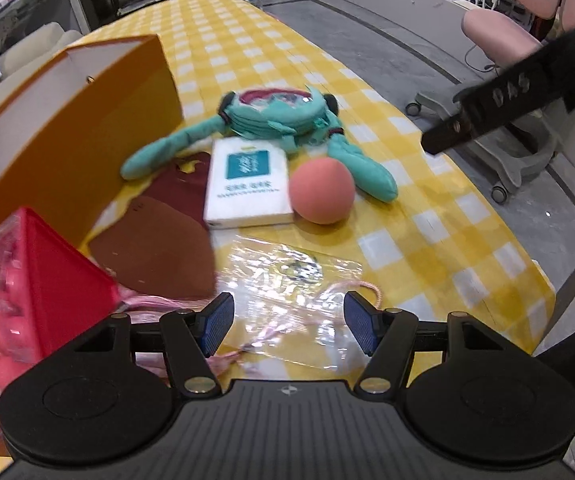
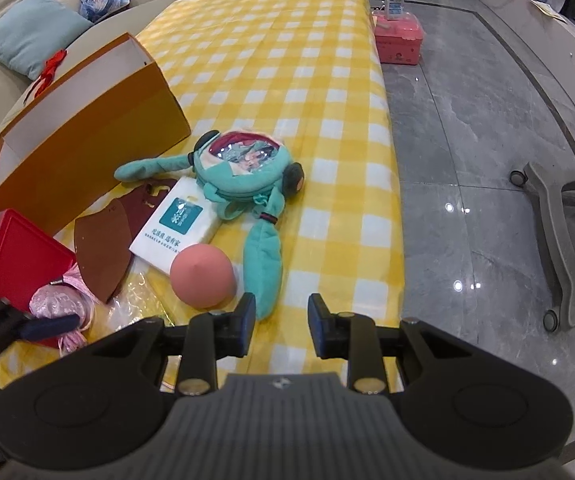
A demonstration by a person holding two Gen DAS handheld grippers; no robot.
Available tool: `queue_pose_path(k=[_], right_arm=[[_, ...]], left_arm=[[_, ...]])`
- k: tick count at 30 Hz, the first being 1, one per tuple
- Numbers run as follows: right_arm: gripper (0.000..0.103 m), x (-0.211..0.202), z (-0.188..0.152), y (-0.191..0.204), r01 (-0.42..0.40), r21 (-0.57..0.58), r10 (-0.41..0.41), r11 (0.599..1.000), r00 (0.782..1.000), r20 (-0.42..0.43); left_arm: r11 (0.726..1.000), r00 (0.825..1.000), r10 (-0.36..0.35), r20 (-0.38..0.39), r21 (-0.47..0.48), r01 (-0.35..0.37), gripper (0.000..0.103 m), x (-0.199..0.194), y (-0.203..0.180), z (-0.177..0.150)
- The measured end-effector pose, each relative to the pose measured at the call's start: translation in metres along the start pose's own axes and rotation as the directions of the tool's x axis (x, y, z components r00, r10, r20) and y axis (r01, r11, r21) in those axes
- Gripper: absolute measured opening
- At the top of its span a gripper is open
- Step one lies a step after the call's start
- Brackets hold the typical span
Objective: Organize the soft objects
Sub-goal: 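Withdraw both open tools from the box toward the items on the table, then grasp the clear plastic bag with the left tool while the right tool grasps the pink ball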
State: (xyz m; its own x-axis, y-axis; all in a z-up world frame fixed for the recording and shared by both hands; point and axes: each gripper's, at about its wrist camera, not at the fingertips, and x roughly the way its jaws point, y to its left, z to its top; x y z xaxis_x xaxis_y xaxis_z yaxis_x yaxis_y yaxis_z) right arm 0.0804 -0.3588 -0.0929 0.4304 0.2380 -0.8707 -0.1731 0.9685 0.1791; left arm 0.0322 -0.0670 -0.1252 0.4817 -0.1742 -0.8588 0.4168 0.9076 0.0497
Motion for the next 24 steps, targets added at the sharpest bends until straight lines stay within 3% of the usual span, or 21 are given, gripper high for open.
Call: queue_pose_path(k=[11, 18, 24], right_arm=[[0.032, 0.009, 0.008, 0.004, -0.034, 0.001, 0.034, 0.999, 0.999, -0.013], [0.033, 0.017, 0.011, 0.008, -0.049, -0.008, 0.049, 0.999, 0.998, -0.025], [0.033, 0.021, 0.015, 0.009, -0.05, -0.012, 0.05, 0.999, 0.998, -0.024]], left_arm=[[0.999, 0.999, -0.032, 0.007, 0.041, 0.032, 0.074, 0.024, -0.016, -0.004], [0.999, 1.0, -0.012, 0.003, 0.038, 0.012, 0.074, 0.035, -0.012, -0.006], [0.995, 1.0, -0.004, 0.004, 0.098, 0.003, 0.077, 0.038, -0.02, -0.006]])
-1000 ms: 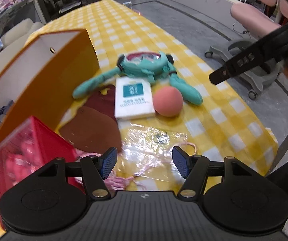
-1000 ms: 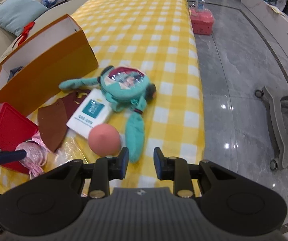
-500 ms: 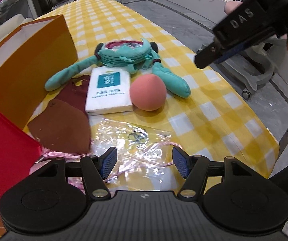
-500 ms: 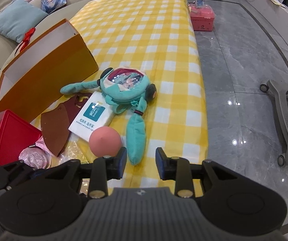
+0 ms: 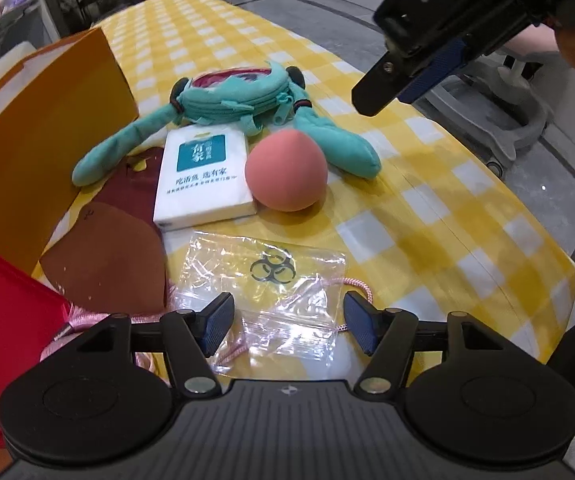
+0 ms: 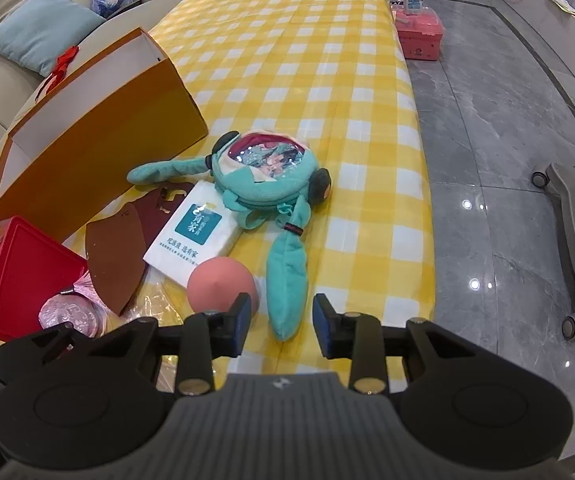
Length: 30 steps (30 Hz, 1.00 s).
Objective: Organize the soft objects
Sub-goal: 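Grasp the clear plastic bag with the left tool while the right tool grasps the pink ball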
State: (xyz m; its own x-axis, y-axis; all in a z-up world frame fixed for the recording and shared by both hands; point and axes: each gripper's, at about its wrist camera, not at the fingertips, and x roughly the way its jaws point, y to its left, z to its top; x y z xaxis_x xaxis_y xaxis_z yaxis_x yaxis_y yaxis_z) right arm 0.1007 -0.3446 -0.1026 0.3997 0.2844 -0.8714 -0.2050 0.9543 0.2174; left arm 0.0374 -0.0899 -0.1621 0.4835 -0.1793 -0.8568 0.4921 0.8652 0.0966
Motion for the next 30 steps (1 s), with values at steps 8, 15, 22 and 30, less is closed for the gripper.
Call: queue_pose_path(k=[8, 15, 22, 30], right_arm=[[0.037, 0.004, -0.001, -0.001, 0.014, -0.001, -0.014, 1.0, 1.0, -0.01], [0.037, 0.008, 0.0, 0.001, 0.02, -0.011, -0.02, 1.0, 1.0, -0.019], [0.037, 0.015, 0.003, 0.006, 0.047, -0.037, -0.048, 0.998, 0.998, -0.029], [0.039, 0.026, 0.01, 0.015, 0.053, -0.048, -0.055, 0.997, 0.998, -0.036]], left_arm=[[0.994, 0.998, -0.053, -0.021, -0.099, 0.05, 0.073, 0.006, 0.019, 0.003], [0.992, 0.994, -0.094, -0.054, -0.092, 0.089, 0.028, 0.001, 0.022, 0.011], [0.969, 0.986, -0.156, -0.057, -0.2, 0.142, 0.011, -0.01, 0.045, 0.014], [0.952, 0.988, -0.153, -0.018, -0.271, 0.143, 0.011, -0.034, 0.061, 0.017]])
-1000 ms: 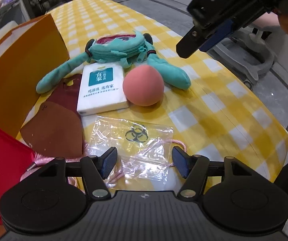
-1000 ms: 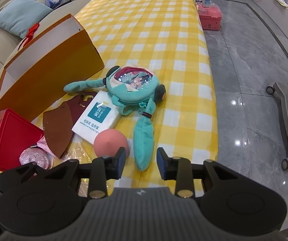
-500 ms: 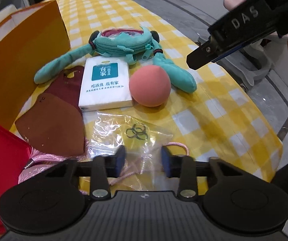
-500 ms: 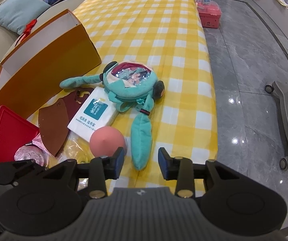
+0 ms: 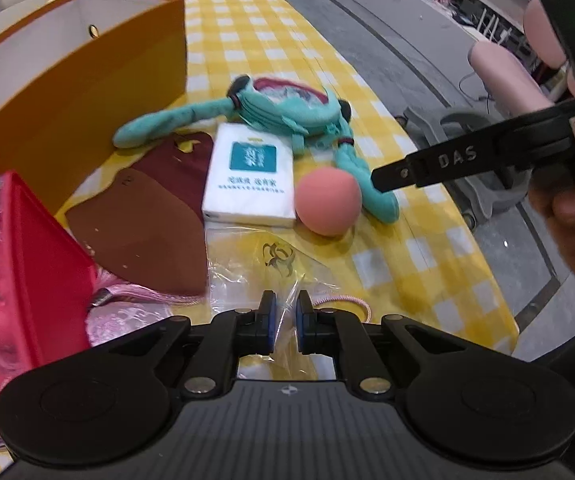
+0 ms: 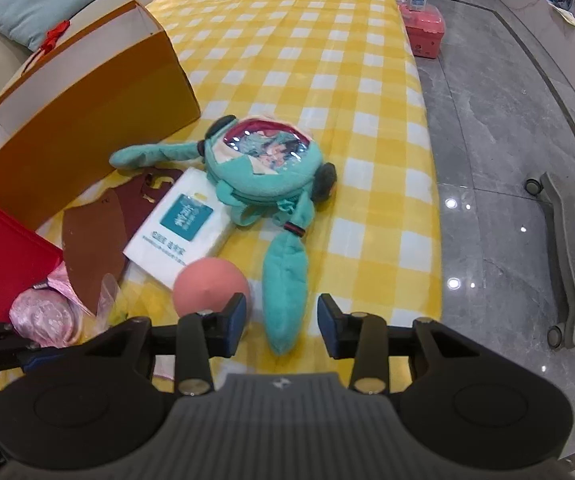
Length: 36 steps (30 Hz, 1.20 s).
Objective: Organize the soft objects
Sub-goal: 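Grasp the clear plastic bag with the left tool while the right tool grasps the pink ball, then carry the plastic bag and pink ball in both tools over the orange box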
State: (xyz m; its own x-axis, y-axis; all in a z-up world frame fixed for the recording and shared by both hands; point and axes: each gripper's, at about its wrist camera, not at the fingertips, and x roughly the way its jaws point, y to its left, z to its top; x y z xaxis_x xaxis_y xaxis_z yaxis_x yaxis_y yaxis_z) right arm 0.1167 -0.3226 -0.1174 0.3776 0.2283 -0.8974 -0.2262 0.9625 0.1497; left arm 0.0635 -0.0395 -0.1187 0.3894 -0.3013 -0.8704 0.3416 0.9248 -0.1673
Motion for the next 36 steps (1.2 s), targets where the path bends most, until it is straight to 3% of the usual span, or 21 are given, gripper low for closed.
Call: queue_pose_path(k=[5, 16, 21, 36], right_arm=[[0.043, 0.003, 0.004, 0.017, -0.061, -0.034, 0.061, 0.998, 0.998, 0.024], [0.048, 0.025, 0.01, 0.044, -0.108, -0.073, 0.105, 0.991, 0.993, -0.047], [0.049, 0.035, 0.001, 0.056, -0.053, -0.145, 0.043, 0.988, 0.996, -0.072], [0.046, 0.007, -0.012, 0.05, -0.042, -0.065, 0.04, 0.997, 0.998, -0.042]], left_arm=[[1.0, 1.0, 0.011, 0.023, -0.026, -0.011, 0.011, -0.007, 0.008, 0.003], [0.999, 0.999, 0.01, 0.036, -0.042, -0.009, 0.011, -0.016, 0.01, -0.004], [0.999, 0.999, 0.021, 0.05, -0.048, -0.019, 0.011, -0.024, 0.007, -0.01], [0.999, 0.994, 0.003, 0.106, -0.04, 0.001, 0.011, -0.051, -0.007, -0.02]])
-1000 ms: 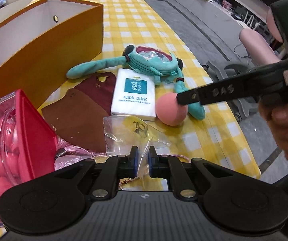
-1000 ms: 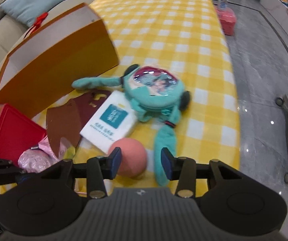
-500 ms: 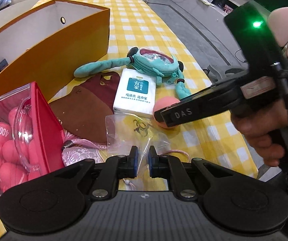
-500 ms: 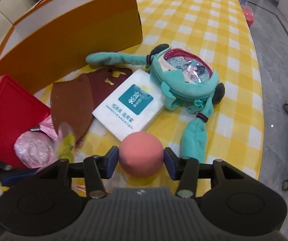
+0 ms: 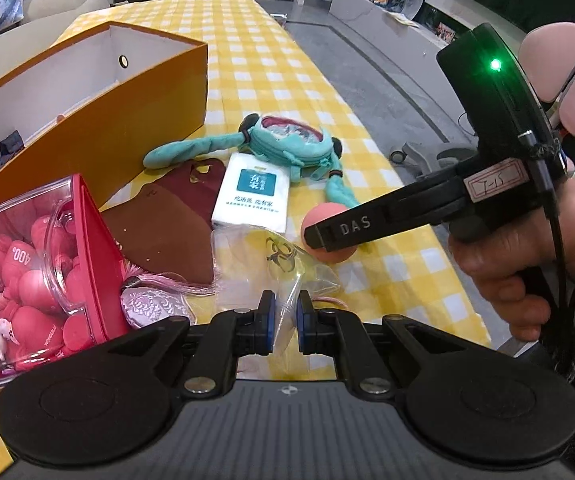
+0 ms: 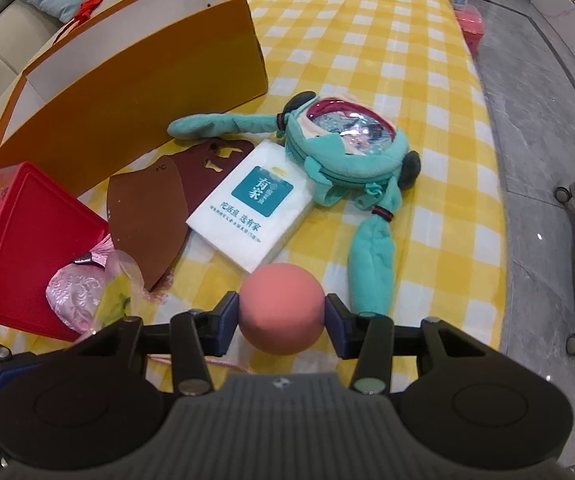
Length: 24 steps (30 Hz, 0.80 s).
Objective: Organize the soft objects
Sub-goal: 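Carry the plastic bag and pink ball in both tools over the orange box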
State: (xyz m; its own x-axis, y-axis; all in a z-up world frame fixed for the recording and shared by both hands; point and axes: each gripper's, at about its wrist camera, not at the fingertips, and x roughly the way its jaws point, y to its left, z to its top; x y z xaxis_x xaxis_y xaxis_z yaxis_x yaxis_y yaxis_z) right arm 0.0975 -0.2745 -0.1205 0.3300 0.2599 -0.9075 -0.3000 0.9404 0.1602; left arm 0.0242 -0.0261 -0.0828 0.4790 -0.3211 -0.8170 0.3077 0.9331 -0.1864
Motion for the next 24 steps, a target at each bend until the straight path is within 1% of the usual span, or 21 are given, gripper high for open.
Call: queue_pose_path(k=[5, 8, 12, 13, 16, 20, 24], right_arm=[[0.046, -0.006, -0.002, 0.009, -0.013, 0.021, 0.013, 1.0, 1.0, 0.009], [0.046, -0.01, -0.001, 0.014, -0.003, 0.025, 0.003, 1.0, 1.0, 0.012], [0.046, -0.018, -0.001, 0.02, -0.013, 0.041, 0.012, 0.999, 0.999, 0.03], [0.046, -0.019, -0.002, 0.022, -0.014, 0.043, 0.013, 0.999, 0.999, 0.031], [0.046, -0.022, -0.003, 0.026, -0.009, 0.05, 0.007, 0.999, 0.999, 0.036], [0.046, -0.03, 0.002, 0.029, -0.006, 0.056, 0.003, 0.998, 0.998, 0.058], [0.046, -0.041, 0.011, 0.036, 0.005, 0.039, -0.009, 0.999, 0.995, 0.095]], left_arm=[[1.0, 1.0, -0.008, 0.025, 0.005, 0.008, 0.011, -0.012, 0.0, -0.003], [1.0, 0.999, -0.007, 0.046, -0.012, 0.008, 0.011, -0.021, 0.007, -0.002], [0.999, 0.997, -0.007, 0.074, -0.049, 0.011, 0.011, -0.032, 0.019, 0.0], [0.998, 0.997, -0.013, 0.08, -0.061, 0.018, 0.011, -0.035, 0.022, 0.001], [0.99, 0.991, -0.074, 0.112, -0.111, 0.087, 0.011, -0.045, 0.032, 0.002], [0.99, 0.986, -0.081, 0.146, -0.1, 0.096, 0.011, -0.057, 0.037, 0.012], [0.991, 0.981, -0.061, 0.186, -0.103, 0.081, 0.011, -0.071, 0.054, 0.03]])
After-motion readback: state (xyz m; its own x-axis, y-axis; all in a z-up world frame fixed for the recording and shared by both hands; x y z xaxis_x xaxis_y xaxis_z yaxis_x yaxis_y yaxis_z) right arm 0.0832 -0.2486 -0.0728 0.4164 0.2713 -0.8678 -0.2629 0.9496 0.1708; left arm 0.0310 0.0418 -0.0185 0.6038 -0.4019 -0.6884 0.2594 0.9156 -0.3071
